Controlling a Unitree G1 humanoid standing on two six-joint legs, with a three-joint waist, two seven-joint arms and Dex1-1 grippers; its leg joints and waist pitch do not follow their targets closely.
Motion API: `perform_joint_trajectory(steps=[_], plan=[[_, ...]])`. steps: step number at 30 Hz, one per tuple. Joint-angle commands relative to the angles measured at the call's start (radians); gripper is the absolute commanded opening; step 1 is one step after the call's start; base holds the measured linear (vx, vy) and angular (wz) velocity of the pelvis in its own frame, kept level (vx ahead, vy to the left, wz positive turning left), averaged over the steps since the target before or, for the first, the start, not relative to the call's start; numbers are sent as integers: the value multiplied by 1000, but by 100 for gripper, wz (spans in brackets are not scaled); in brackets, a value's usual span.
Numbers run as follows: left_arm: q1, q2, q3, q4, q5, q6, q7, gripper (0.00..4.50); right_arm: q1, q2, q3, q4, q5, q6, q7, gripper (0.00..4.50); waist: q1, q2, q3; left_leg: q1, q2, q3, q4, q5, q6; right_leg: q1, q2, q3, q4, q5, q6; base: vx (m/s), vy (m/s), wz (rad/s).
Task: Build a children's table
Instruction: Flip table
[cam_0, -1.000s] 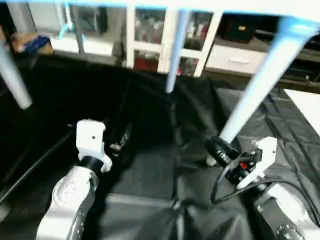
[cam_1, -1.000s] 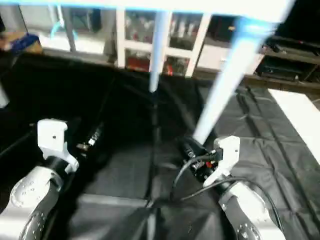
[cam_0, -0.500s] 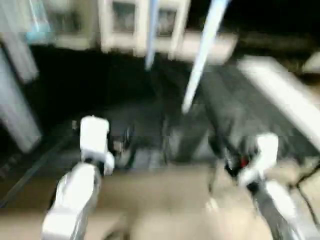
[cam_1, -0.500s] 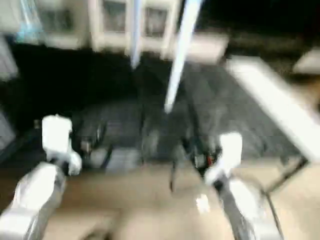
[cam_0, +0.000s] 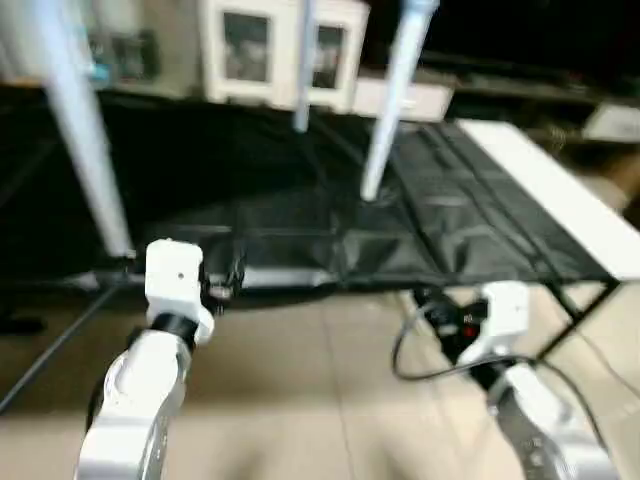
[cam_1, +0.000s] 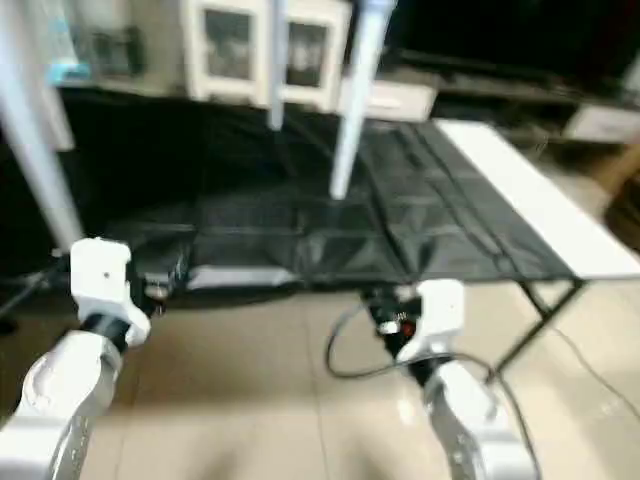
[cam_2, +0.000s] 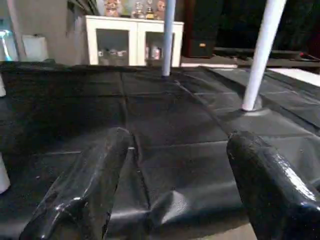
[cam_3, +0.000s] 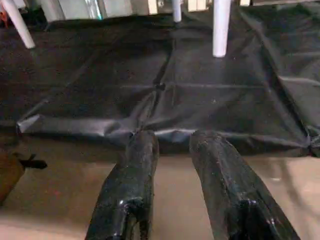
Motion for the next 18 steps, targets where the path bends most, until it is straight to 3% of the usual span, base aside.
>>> perform_joint_trajectory(steps=[1,2,3,4,5,6,7,8,9,10,11,12,13,14,15,16,17,18], plan=[[-3,-19,-9,24,-12,-24,4,351,-15,3,-9,25,-8,-16,-3,130,-8,12,-15,24,60,-15,-133,-495,-11,1,-56,21,-108,-602,-55,0,0,0],[0,-24,-2,43,-15,-19,11,351,-15,4,-7,41,-7,-18,3,130,-8,8,-15,12,59,-13,-138,-456,-2,11,-57,26,-113,-593,-53,0,0,0],[9,-41,19,106,-23,0,32,351,-13,8,-1,93,-2,-22,23,130,-1,9,-14,-13,56,-8,-137,-346,16,28,-70,39,-122,-584,-49,54,-5,-4],[30,-6,7,274,9,-35,9,351,-17,-3,31,228,-51,-52,37,130,10,9,-20,-28,52,0,-129,-166,44,32,-81,58,-129,-522,-62,54,-5,-4],[30,-6,7,274,9,-35,9,351,-17,-3,31,228,-51,-52,37,130,16,6,-28,-30,47,2,-125,-57,66,26,-80,66,-123,-454,-76,71,-1,1],[44,26,8,509,29,-41,-8,351,-36,-3,59,437,-118,-105,19,130,17,22,-43,-41,54,-6,-122,150,99,14,-77,74,-86,-217,-101,65,13,-3],[42,37,6,588,45,-40,4,351,-44,-1,66,506,-136,-121,11,130,10,10,-68,-41,53,-16,-116,208,119,-6,-65,71,-53,-25,-107,65,13,-3],[43,41,3,601,50,-45,5,351,-46,-1,67,520,-139,-127,10,130,6,13,-74,-46,49,-24,-105,278,122,-23,-53,74,-35,79,-101,96,14,-3],[44,55,-7,656,69,-62,6,351,-53,3,69,579,-152,-154,6,130,4,15,-94,-29,42,-28,-75,527,134,-42,-51,92,1,384,-140,135,0,7],[41,54,-1,699,56,-52,-22,351,-63,11,64,639,-160,-184,-4,130,4,16,-98,-23,38,-31,-68,677,139,-43,-40,94,14,510,-159,135,0,7],[32,52,4,754,52,-49,-28,351,-80,24,47,717,-158,-190,-28,130,0,17,-123,29,15,-39,-43,1003,138,-70,-7,94,32,661,-172,113,8,4],[17,50,5,839,46,-43,-57,351,-107,40,31,838,-168,-206,-81,130,-5,-5,-101,15,-9,-40,-50,1104,171,-84,-7,107,11,611,-151,57,12,-5],[6,46,5,891,40,-39,-77,351,-123,45,31,902,-179,-204,-111,130,2,-5,-92,-9,-11,-32,-60,1003,190,-70,-15,111,1,554,-149,57,12,-5],[0,45,3,917,40,-39,-85,351,-130,47,32,929,-184,-199,-122,130,10,-21,-90,-21,-2,-26,-66,883,208,-60,-30,115,-7,489,-151,0,0,0],[-10,45,-5,963,45,-44,-97,351,-141,50,36,977,-191,-185,-140,130,22,-10,-82,-31,20,-19,-81,655,228,-57,-51,120,-13,348,-188,0,0,0],[-29,59,-53,1041,82,-67,-119,351,-159,55,44,1059,-205,-187,-167,130,29,-5,-73,-40,41,-18,-92,484,235,-55,-60,120,-16,240,-225,0,0,0],[-33,58,-51,1043,81,-101,-116,351,-162,60,41,1075,-201,-200,-163,130,31,-3,-67,-42,49,-17,-98,409,235,-58,-60,118,-18,192,-241,0,0,0],[-44,49,-27,1046,59,-166,-116,351,-173,66,30,1099,-201,-241,-160,130,33,0,-64,-50,67,-18,-103,279,228,-54,-70,119,-15,160,-286,-59,6,-1]])
